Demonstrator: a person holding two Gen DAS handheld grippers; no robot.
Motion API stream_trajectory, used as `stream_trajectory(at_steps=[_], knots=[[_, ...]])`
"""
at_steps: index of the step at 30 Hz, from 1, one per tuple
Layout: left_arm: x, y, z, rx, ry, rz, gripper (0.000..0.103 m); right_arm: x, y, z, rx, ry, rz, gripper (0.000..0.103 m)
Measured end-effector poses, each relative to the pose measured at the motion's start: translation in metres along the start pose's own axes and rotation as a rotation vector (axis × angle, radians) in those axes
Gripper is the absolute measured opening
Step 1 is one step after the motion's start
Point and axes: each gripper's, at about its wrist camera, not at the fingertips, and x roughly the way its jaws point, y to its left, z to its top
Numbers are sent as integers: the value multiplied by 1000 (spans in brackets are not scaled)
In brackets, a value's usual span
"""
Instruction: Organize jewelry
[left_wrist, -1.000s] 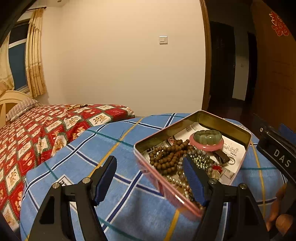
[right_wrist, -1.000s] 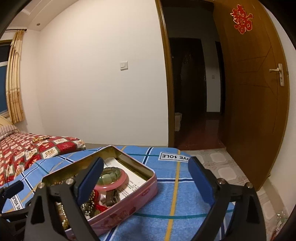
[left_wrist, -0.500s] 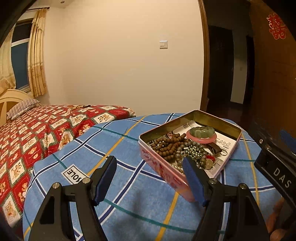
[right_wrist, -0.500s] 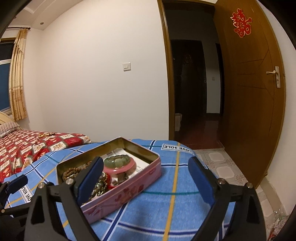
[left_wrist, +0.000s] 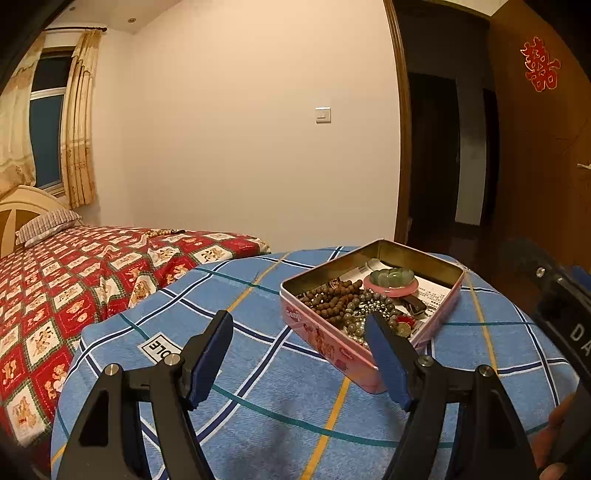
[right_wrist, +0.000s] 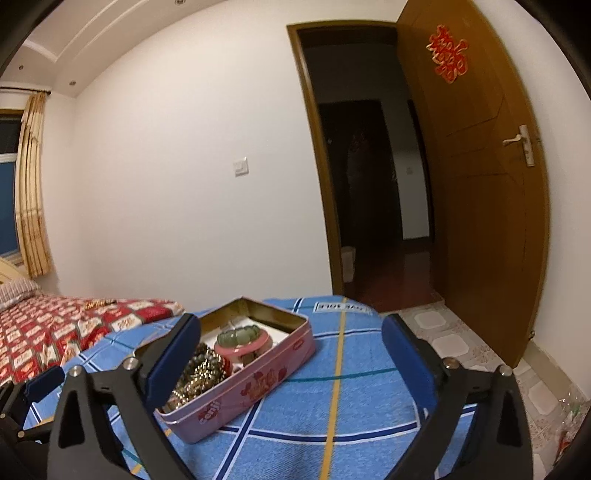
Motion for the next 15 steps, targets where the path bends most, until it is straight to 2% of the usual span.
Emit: stream_trajectory(at_steps=[9,12,15], knots=[[-13,13,1,-59,-68,24,74,-20,4,2,-22,-104,-18,103],[-23,11,2,-29,-137,62,74,-23,8,2,-42,-123,-19,103],[-26,7,2,-1,-155,56,74,-26,10,2,-58,-140,-21,103]])
